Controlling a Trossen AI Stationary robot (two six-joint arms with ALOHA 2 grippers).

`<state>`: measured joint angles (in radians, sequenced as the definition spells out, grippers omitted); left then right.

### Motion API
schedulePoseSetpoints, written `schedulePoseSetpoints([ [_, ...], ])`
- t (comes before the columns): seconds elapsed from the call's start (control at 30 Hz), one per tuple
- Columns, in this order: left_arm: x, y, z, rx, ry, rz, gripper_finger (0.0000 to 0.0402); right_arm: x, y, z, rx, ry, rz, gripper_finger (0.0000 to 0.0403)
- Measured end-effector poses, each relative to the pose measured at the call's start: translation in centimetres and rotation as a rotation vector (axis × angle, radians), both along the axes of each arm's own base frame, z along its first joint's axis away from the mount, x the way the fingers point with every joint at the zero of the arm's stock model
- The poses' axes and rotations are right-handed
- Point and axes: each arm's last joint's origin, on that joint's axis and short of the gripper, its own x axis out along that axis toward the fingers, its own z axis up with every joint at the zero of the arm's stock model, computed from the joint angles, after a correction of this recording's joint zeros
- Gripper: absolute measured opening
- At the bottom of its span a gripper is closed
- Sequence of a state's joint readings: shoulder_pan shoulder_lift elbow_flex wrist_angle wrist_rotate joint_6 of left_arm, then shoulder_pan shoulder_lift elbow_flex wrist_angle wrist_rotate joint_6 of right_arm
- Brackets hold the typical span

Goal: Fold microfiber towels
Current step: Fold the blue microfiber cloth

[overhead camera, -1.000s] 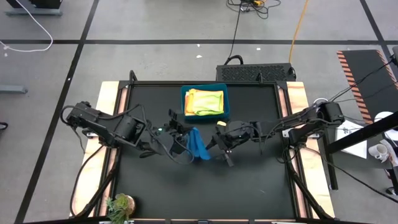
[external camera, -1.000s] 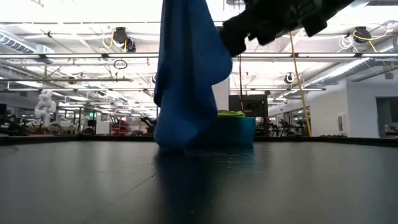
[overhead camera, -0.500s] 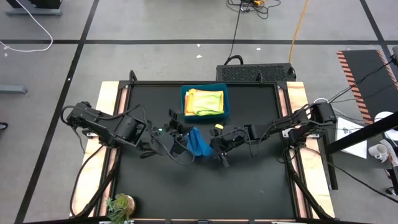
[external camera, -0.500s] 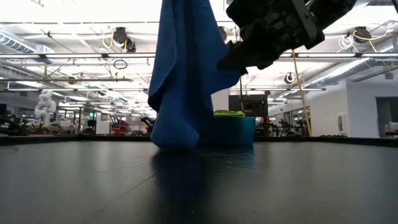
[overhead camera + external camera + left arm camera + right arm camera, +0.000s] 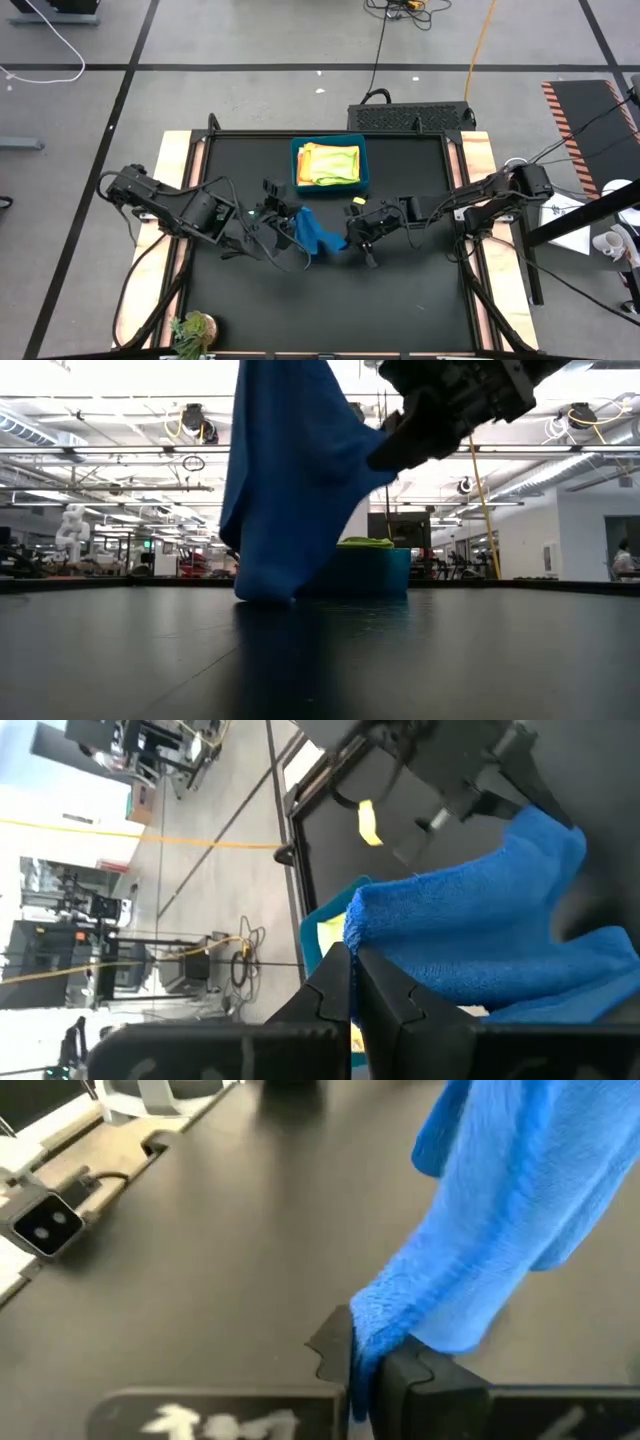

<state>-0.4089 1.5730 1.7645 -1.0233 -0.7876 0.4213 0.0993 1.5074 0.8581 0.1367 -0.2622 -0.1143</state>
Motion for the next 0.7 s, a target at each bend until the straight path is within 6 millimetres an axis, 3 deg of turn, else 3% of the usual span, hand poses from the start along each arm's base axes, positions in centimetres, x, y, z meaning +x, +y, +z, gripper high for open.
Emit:
schedulePoseSetpoints([
  [0.3, -1.7, -1.8, -0.7, -0.127, -0.002, 0.064, 0.0007, -2.7, 1.9, 4.2, 0.028, -0.093, 0.063, 0.0001],
  [0.7, -3.3, -7.3, 0.1, -0.505, -0.144, -0.047, 0.0004, -9.0, 5.3, 11.0, 0.204, -0.296, 0.210, 0.0000],
])
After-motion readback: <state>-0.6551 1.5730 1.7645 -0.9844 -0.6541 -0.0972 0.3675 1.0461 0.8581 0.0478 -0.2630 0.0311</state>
